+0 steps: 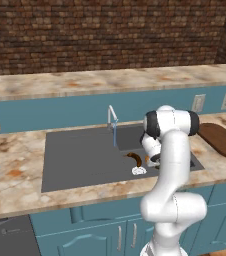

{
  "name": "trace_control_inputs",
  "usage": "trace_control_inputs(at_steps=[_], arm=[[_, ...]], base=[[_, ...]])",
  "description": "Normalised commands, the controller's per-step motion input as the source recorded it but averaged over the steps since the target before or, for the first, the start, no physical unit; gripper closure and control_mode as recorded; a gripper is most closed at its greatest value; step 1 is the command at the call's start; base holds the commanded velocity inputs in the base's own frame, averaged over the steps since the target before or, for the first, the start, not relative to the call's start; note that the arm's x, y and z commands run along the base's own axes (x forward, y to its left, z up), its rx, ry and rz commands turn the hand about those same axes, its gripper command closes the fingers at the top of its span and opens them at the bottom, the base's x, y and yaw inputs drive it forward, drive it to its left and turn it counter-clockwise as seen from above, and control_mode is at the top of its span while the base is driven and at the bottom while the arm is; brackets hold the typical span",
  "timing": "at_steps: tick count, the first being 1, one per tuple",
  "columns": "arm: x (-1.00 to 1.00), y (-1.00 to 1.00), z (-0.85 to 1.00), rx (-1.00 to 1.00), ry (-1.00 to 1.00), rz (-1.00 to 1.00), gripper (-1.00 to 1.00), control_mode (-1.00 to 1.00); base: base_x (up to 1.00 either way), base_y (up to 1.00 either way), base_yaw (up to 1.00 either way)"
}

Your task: Pick the tangerine, banana, kiwi from the sink and place them on the cutting board to airdry. Then turn off the sink faucet.

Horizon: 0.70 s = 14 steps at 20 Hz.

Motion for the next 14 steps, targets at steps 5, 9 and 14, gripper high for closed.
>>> trace_control_inputs(at_steps=[5, 9, 14], arm=[[0.41, -0.08, -0.21, 0.00, 0.00, 0.00, -1.00, -1.00], [0.41, -0.09, -0.21, 0.00, 0.00, 0.00, -1.00, -1.00], [0.41, -0.05, -0.23, 0.00, 0.00, 0.00, -1.00, -1.00]], base=[[0.00, 0.00, 0.00], [0.00, 0.00, 0.00], [0.00, 0.00, 0.00]])
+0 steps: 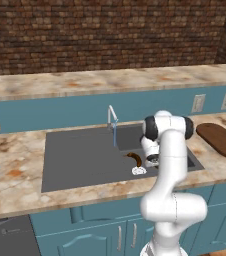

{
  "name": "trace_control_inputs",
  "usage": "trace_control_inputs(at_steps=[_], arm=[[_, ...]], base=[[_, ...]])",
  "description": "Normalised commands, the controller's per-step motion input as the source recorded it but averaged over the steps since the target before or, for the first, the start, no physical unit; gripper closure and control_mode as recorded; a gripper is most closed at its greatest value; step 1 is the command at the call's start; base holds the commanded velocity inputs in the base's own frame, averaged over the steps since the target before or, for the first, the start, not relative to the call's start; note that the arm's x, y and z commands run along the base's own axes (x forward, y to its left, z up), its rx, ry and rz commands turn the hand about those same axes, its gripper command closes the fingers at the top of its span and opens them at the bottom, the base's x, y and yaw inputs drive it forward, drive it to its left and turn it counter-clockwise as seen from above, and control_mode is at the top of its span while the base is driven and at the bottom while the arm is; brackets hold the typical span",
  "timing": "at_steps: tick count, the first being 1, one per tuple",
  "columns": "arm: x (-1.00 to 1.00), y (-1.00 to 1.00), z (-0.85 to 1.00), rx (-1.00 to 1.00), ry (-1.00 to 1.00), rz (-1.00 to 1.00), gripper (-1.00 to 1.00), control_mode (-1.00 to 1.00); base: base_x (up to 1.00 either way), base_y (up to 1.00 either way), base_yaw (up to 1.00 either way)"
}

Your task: Pick the tangerine, banana, kiwi from the sink and place them on the cutting board to airdry. Then turn off the sink faucet.

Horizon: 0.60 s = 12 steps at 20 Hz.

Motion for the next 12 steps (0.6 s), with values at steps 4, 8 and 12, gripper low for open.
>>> trace_control_inputs(at_steps=[4, 8, 12], arm=[[0.46, 0.00, -0.21, 0.00, 0.00, 0.00, 1.00, -1.00], [0.13, 0.00, -0.01, 0.01, 0.03, 0.00, 1.00, -1.00], [0.00, 0.00, 0.22, 0.05, 0.05, 0.00, 1.00, -1.00]], base=[[0.00, 0.00, 0.00], [0.00, 0.00, 0.00], [0.00, 0.00, 0.00]])
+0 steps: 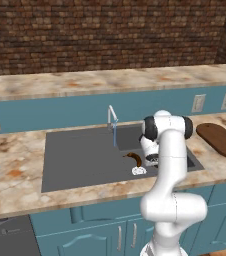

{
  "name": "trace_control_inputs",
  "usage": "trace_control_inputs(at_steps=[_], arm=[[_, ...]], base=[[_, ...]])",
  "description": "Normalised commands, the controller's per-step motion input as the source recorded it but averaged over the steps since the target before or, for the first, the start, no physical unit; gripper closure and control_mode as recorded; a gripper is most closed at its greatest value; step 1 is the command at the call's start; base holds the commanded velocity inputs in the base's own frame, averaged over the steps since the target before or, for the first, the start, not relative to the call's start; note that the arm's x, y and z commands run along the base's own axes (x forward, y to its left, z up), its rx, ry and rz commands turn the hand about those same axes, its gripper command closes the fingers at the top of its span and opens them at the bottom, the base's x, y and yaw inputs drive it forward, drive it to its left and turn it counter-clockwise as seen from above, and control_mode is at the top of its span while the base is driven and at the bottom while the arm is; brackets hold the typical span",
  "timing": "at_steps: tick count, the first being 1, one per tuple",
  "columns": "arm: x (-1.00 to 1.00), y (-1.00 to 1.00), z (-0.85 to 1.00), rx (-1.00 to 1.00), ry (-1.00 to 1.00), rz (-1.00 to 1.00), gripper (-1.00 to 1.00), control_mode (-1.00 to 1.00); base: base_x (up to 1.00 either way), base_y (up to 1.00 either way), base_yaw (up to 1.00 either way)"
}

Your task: Pick the tangerine, banana, kiwi from the sink and place them on the cutting board to airdry. Then turn off the sink faucet.

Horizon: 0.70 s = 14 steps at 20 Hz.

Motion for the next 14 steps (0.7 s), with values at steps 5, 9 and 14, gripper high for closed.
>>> trace_control_inputs(at_steps=[5, 9, 14], arm=[[0.00, 0.00, 0.49, 0.02, 0.00, 0.00, 1.00, -1.00], [0.00, 0.00, 0.57, 0.00, 0.01, 0.00, 1.00, -1.00], [0.00, -0.01, 0.67, 0.03, 0.05, 0.00, 1.00, -1.00]], base=[[0.00, 0.00, 0.00], [0.00, 0.00, 0.00], [0.00, 0.00, 0.00]])
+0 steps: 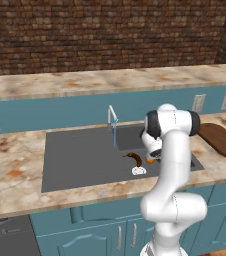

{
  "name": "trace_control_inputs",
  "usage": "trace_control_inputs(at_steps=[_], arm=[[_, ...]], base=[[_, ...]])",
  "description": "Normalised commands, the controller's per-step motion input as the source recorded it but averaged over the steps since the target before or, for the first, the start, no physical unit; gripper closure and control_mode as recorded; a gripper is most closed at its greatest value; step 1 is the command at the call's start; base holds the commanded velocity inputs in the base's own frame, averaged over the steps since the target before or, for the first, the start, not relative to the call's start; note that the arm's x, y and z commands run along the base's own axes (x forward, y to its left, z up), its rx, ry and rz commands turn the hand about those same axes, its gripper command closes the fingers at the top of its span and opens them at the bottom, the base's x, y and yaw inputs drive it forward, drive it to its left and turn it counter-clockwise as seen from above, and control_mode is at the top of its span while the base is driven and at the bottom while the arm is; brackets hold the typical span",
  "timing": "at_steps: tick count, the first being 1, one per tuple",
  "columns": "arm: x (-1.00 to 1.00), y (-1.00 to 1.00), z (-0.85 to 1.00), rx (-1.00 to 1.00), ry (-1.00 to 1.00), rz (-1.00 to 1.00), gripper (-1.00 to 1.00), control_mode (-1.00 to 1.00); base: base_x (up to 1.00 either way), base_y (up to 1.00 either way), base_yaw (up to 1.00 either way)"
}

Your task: Pick the tangerine, banana, kiwi from the sink and place them on the cutting board to airdry. Then turn off the sink faucet.

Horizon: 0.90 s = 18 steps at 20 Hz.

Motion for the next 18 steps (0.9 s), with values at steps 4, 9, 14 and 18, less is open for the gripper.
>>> trace_control_inputs(at_steps=[4, 9, 14, 18], arm=[[0.00, 0.00, 0.80, 0.03, 0.05, 0.00, 1.00, -1.00], [-0.01, 0.00, 0.88, 0.01, 0.03, 0.01, 1.00, -1.00], [-0.01, 0.00, 0.96, 0.02, 0.04, 0.02, 1.00, -1.00], [-0.06, -0.01, 0.86, 0.02, 0.11, 0.01, 1.00, -1.00]], base=[[0.00, 0.00, 0.00], [0.00, 0.00, 0.00], [0.00, 0.00, 0.00], [0.00, 0.00, 0.00]])
